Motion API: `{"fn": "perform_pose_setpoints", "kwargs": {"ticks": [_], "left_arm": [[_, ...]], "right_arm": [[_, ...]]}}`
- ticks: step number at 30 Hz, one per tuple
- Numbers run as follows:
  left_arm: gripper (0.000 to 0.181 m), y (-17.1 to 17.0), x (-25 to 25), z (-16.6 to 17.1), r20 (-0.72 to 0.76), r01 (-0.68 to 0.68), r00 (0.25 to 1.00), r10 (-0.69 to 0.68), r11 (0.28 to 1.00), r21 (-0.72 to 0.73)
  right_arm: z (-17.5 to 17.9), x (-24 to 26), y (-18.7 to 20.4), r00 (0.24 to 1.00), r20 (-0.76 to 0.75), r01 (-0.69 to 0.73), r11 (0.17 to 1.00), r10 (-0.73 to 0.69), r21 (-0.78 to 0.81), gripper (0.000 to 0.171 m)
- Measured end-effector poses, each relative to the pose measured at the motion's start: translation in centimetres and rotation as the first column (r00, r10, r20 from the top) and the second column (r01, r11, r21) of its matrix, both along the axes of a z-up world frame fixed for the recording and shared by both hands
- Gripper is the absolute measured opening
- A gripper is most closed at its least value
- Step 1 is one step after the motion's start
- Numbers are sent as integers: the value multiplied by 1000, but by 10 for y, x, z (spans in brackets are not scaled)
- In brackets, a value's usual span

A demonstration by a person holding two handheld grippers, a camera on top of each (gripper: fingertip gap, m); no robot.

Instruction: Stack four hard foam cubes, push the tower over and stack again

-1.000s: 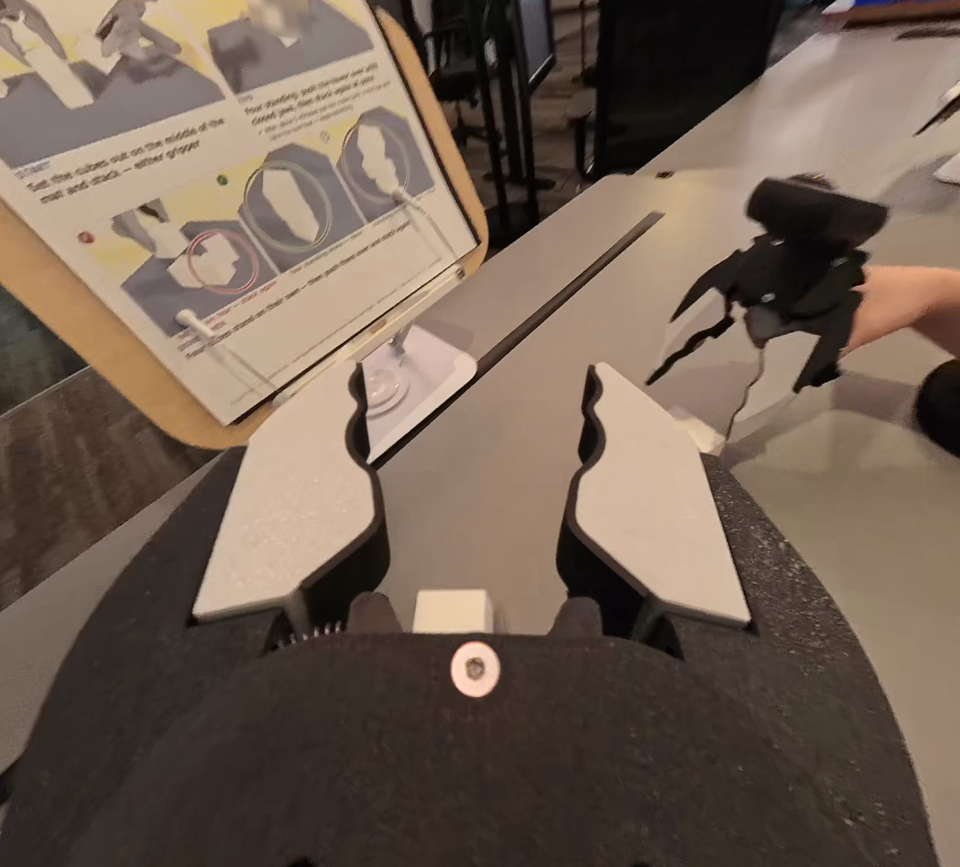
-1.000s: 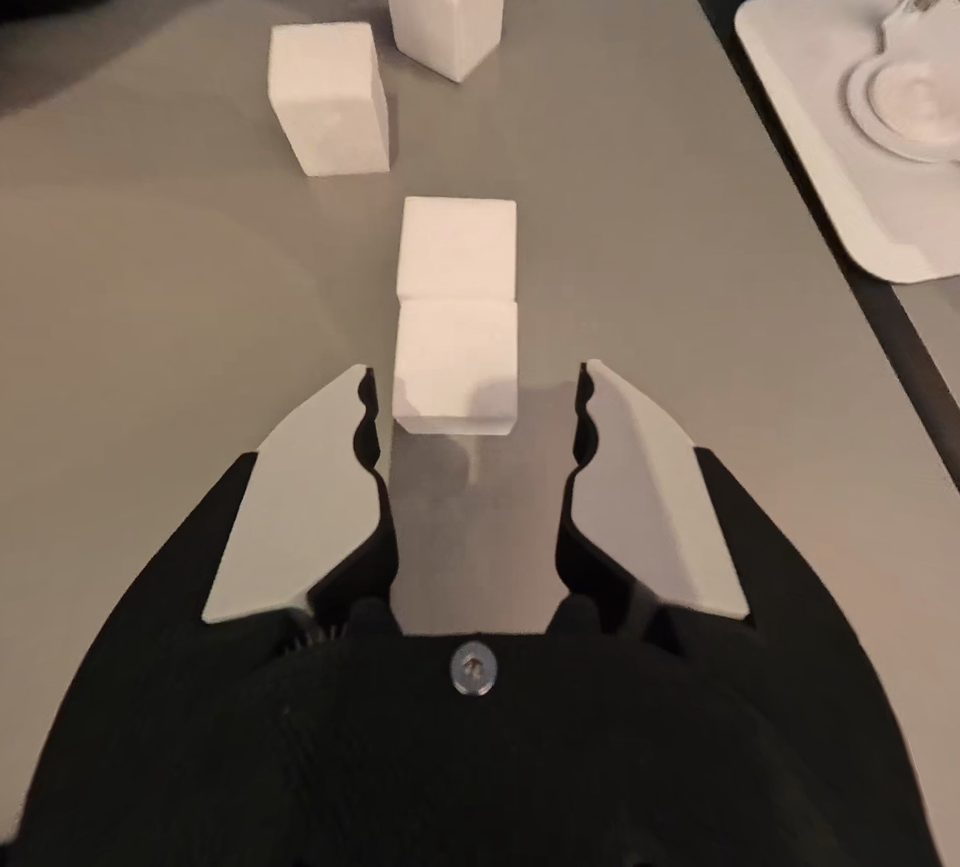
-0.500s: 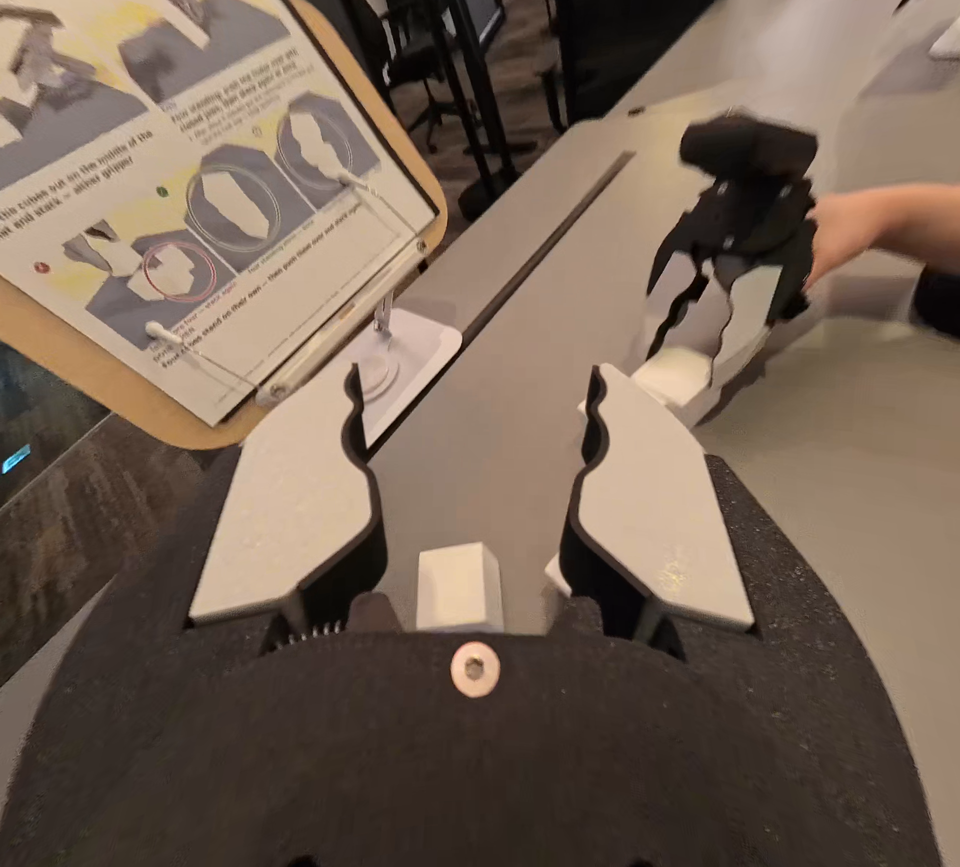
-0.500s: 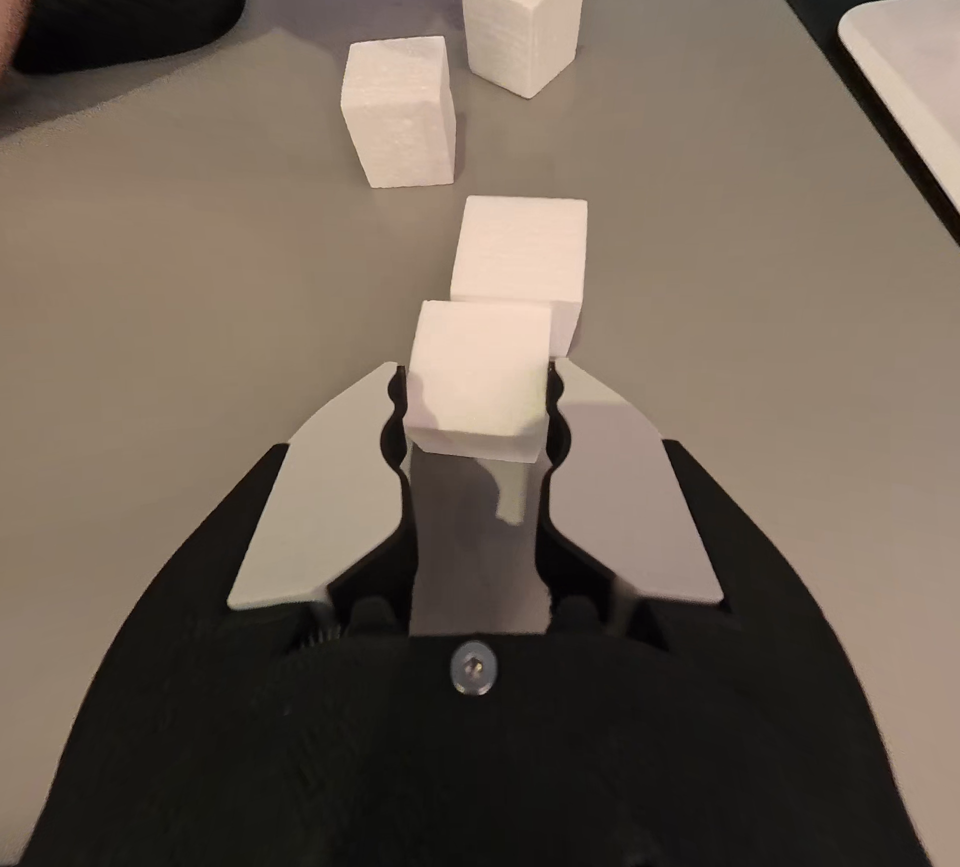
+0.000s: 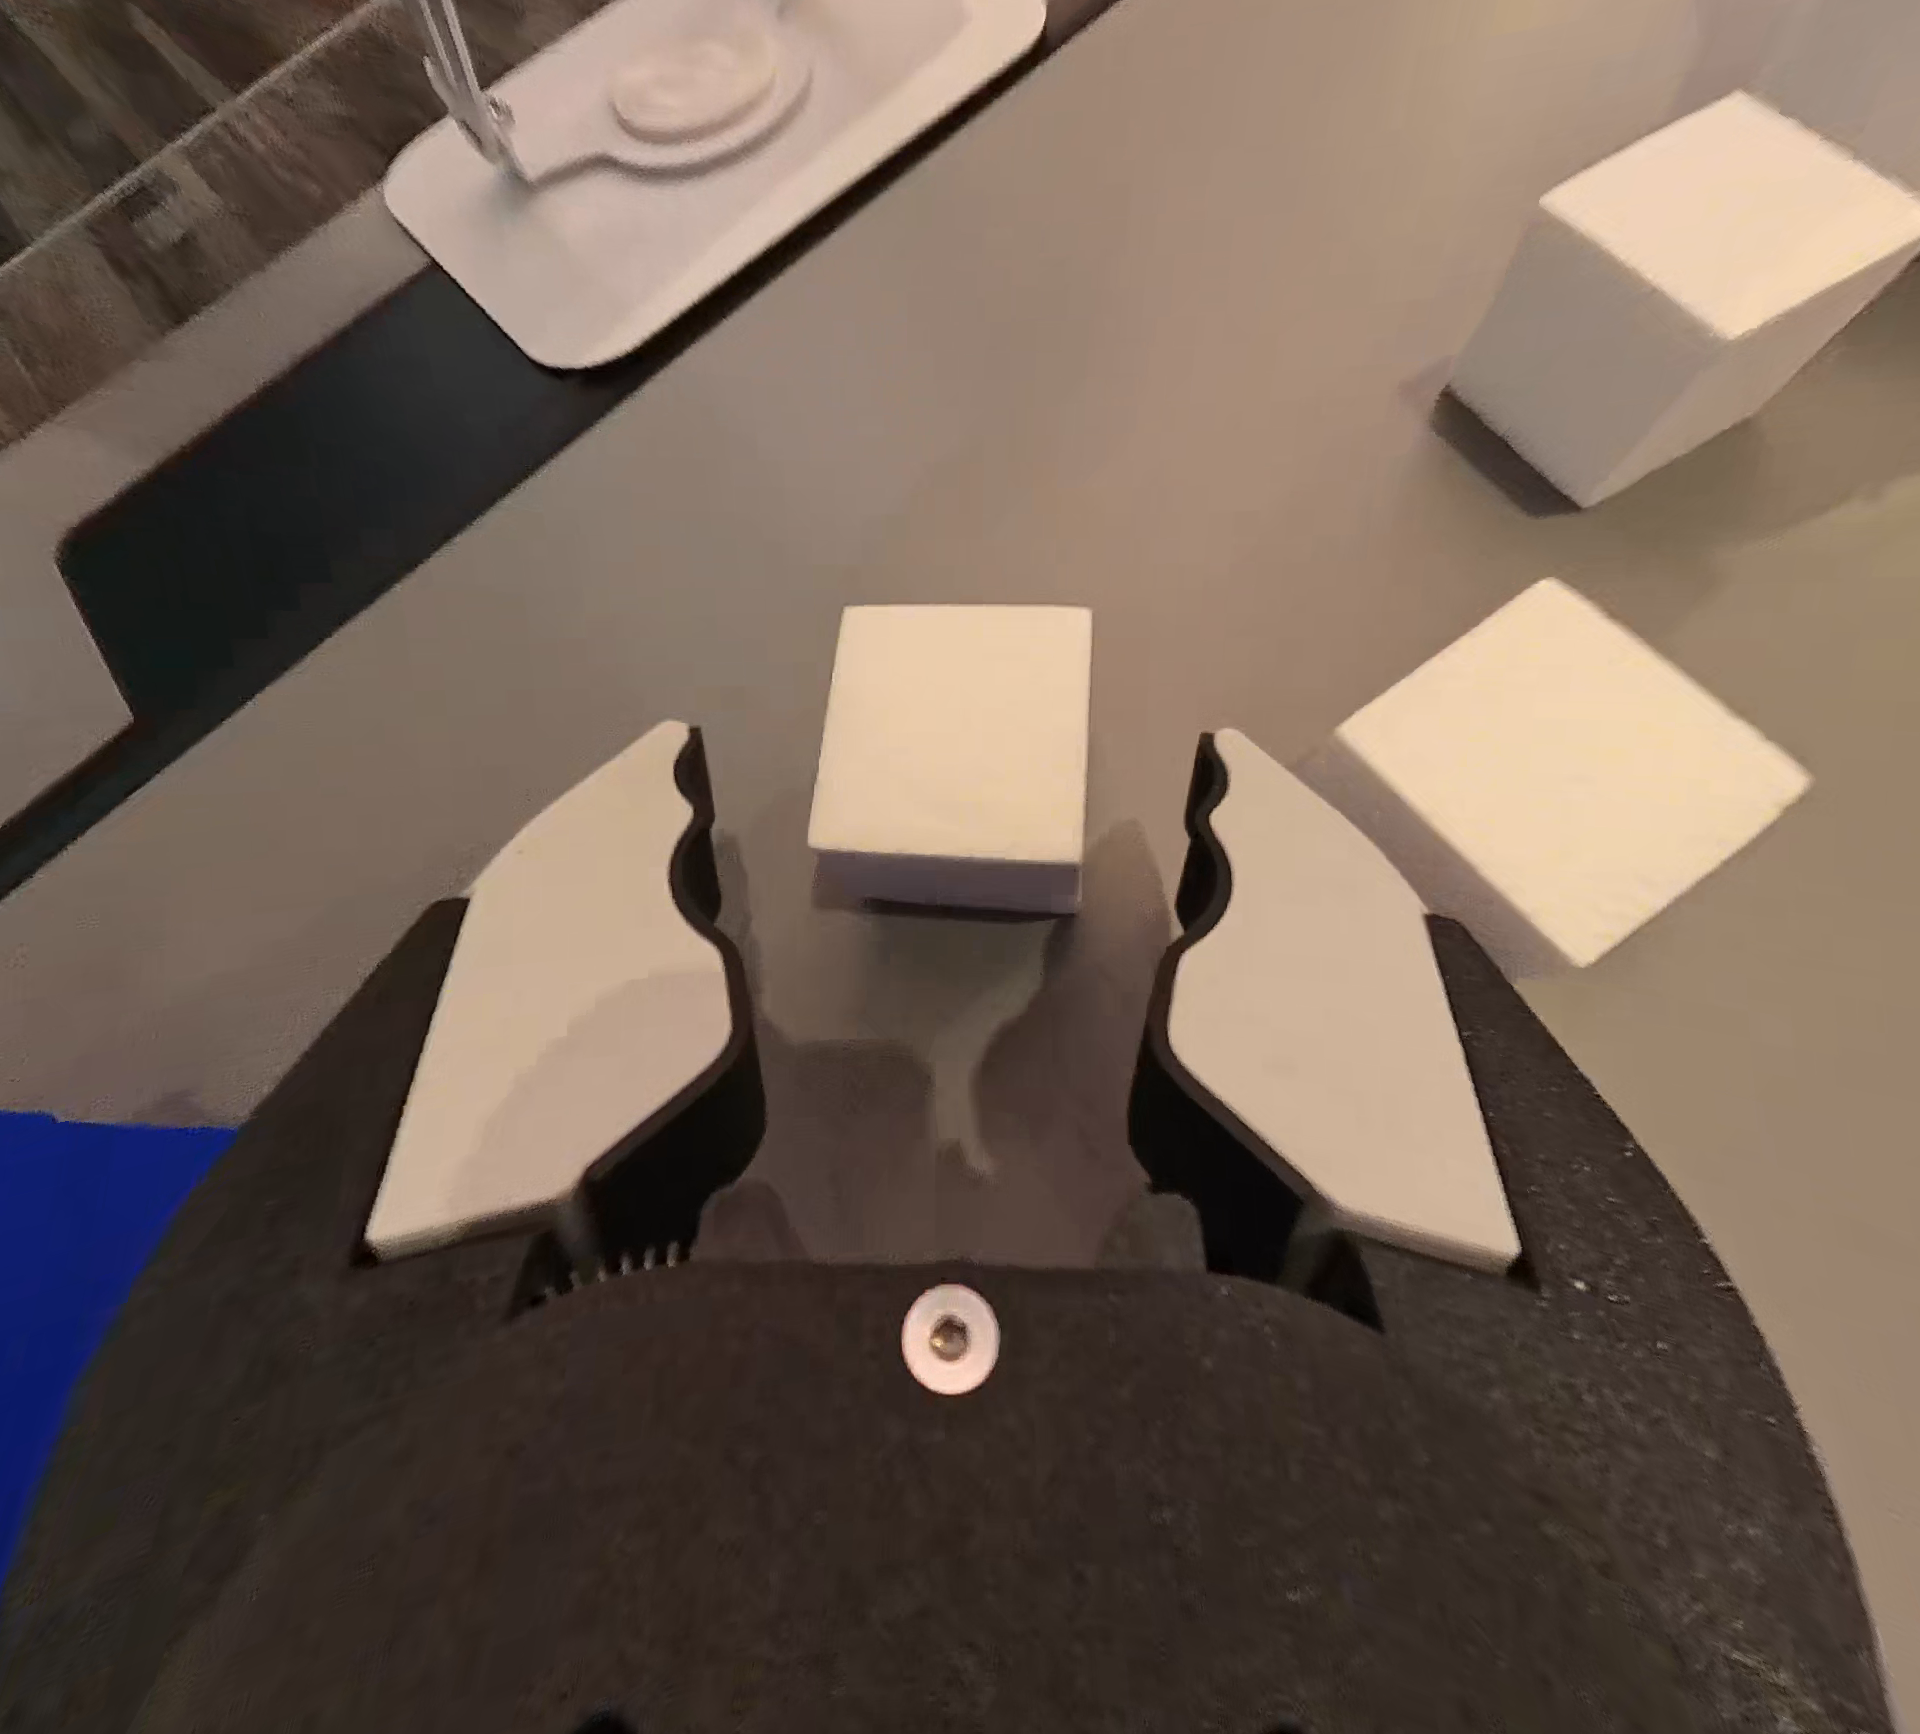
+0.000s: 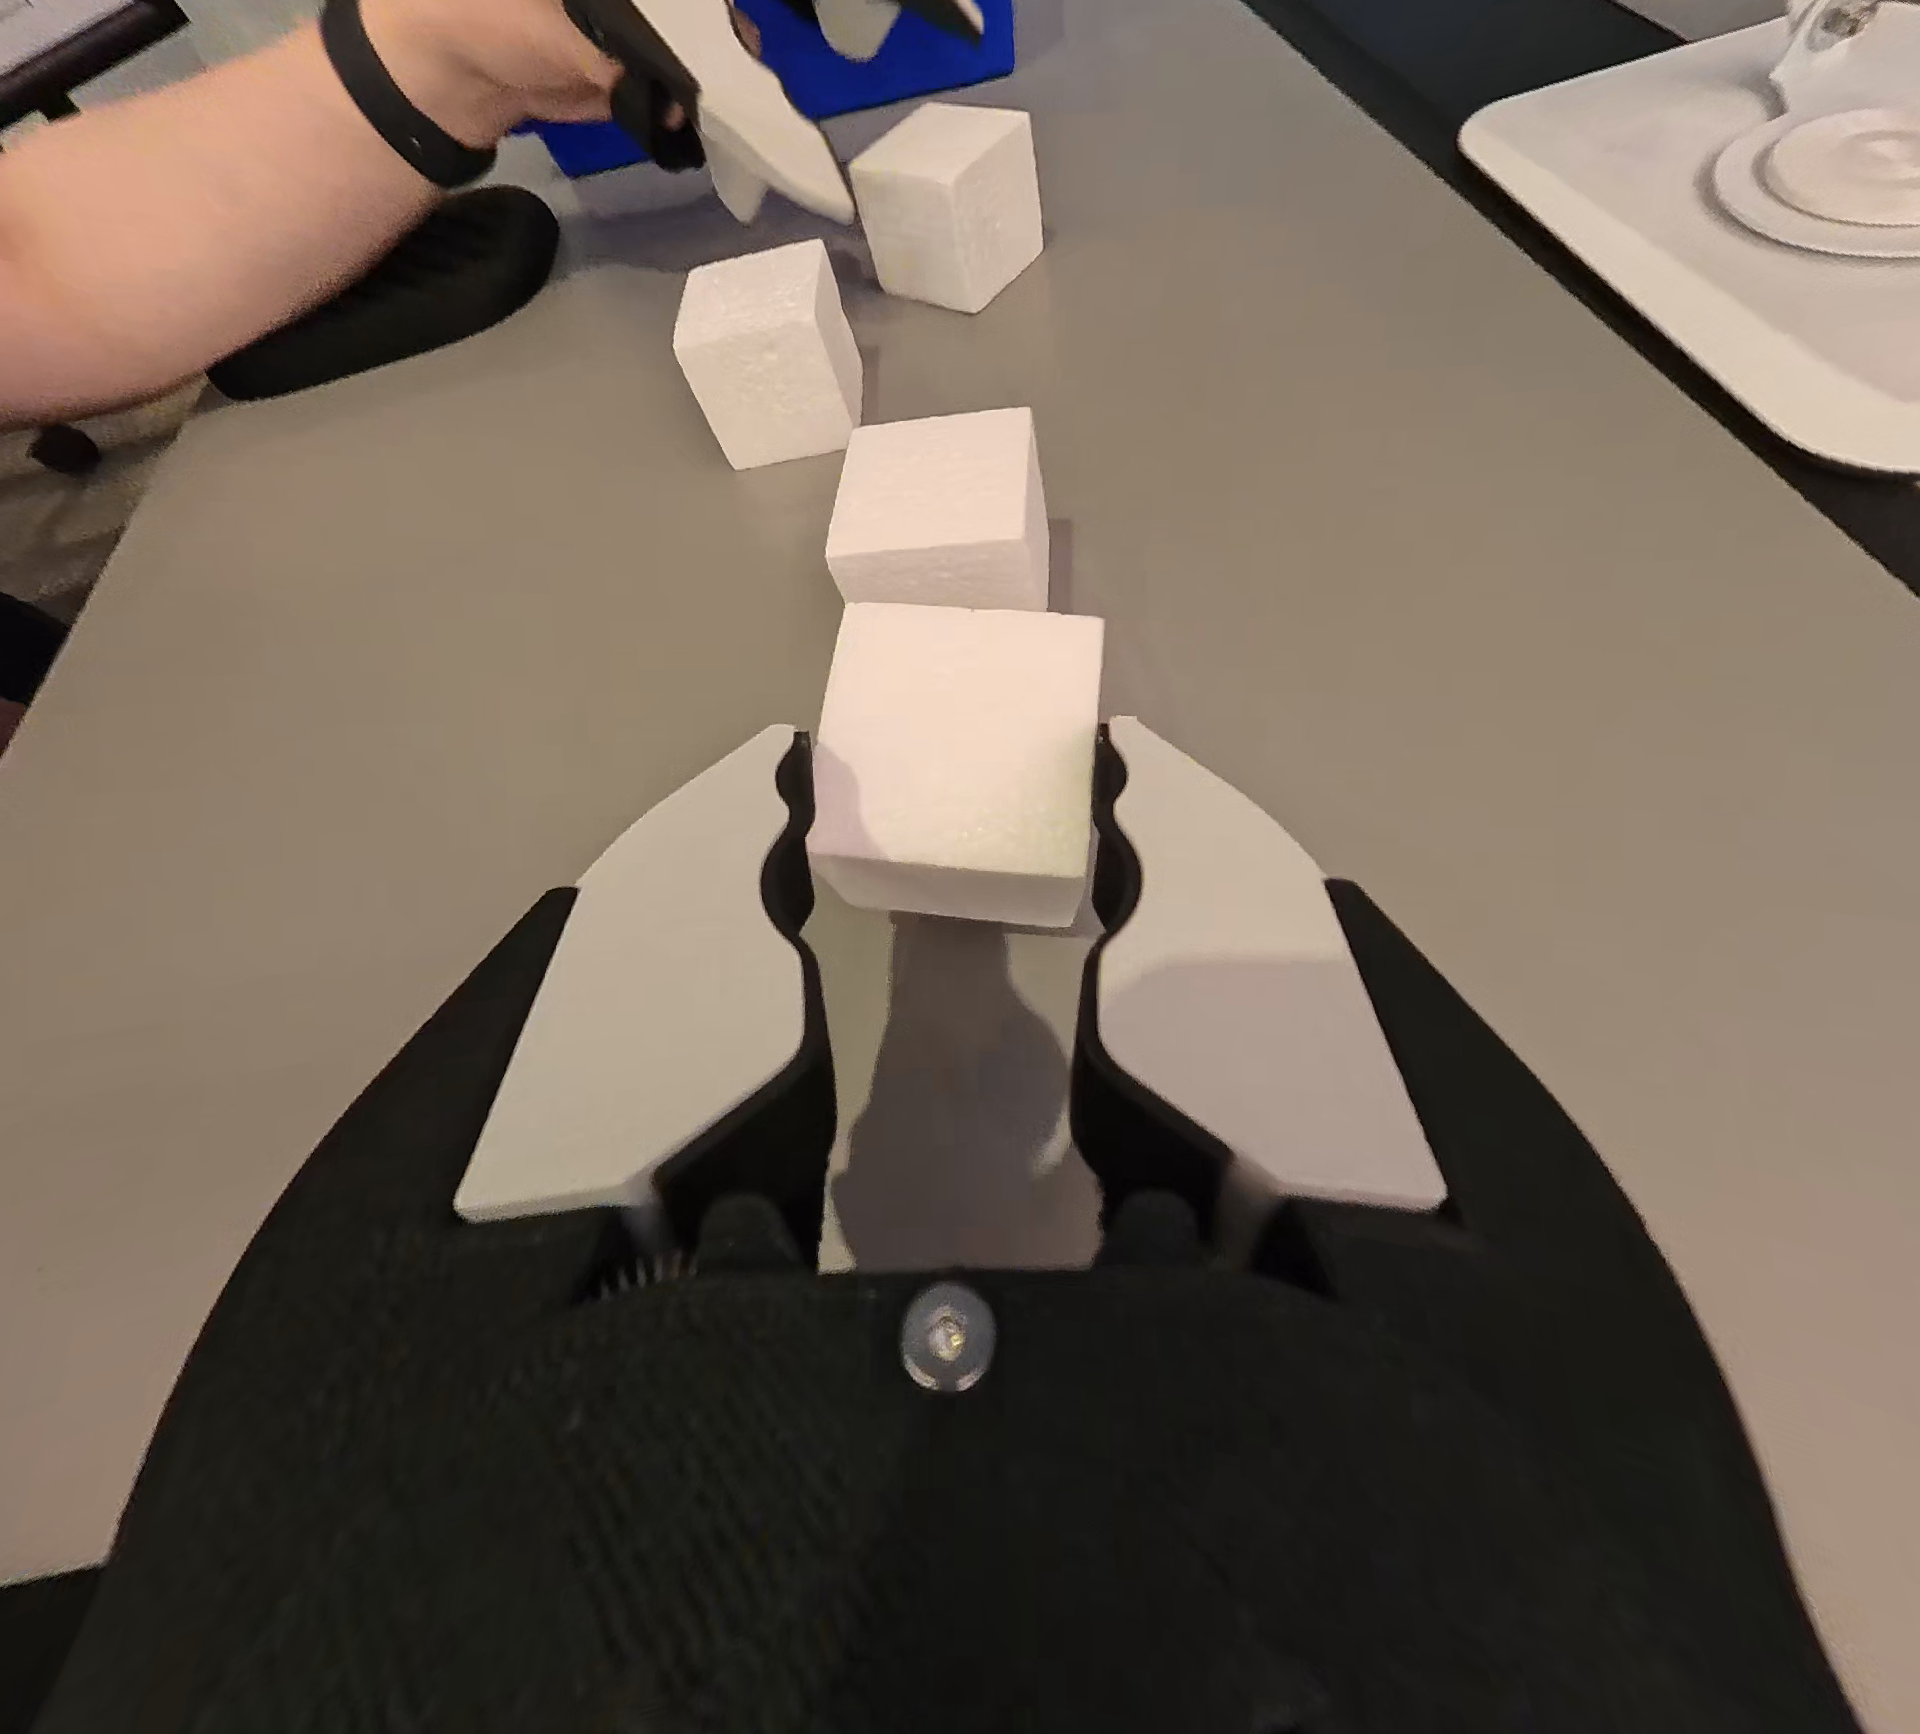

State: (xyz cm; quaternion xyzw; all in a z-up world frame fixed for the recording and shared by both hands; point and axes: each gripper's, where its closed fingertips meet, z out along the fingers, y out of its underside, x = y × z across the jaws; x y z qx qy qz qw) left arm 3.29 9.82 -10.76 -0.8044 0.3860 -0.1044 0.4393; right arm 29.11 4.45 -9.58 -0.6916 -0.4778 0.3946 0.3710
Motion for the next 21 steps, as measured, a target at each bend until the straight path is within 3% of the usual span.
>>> {"fn": "perform_pose_setpoints", "kwargs": {"ticks": [7, 10, 13, 16, 19, 21], "left_arm": [[85, 11, -6, -21, 3, -42, 999, 42, 999, -18], [61, 9, -3, -31, 8, -5, 1000, 5, 999, -43], [61, 12, -1, -26, 40, -23, 999, 24, 999, -32], [60, 19, -13, -5, 99, -129, 987, 125, 991, 34], [61, 23, -38, 19, 110, -271, 960, 258, 954, 126], [61, 18, -45, 30, 135, -297, 952, 276, 940, 168]], "right_arm": [[25, 15, 1, 991, -136, 18, 1000, -20, -10, 52], [60, 5, -4, 975, -224, 10, 1000, -4, 26, 52], [98, -27, -12, 964, -267, 11, 995, 17, 102, 52], [119, -77, -22, 968, -250, 7, 986, 35, 166, 52], [119, -131, -37, 976, -182, -84, 978, 120, 193, 52], [108, -160, -40, 980, -114, -141, 972, 164, 186, 52]]}}
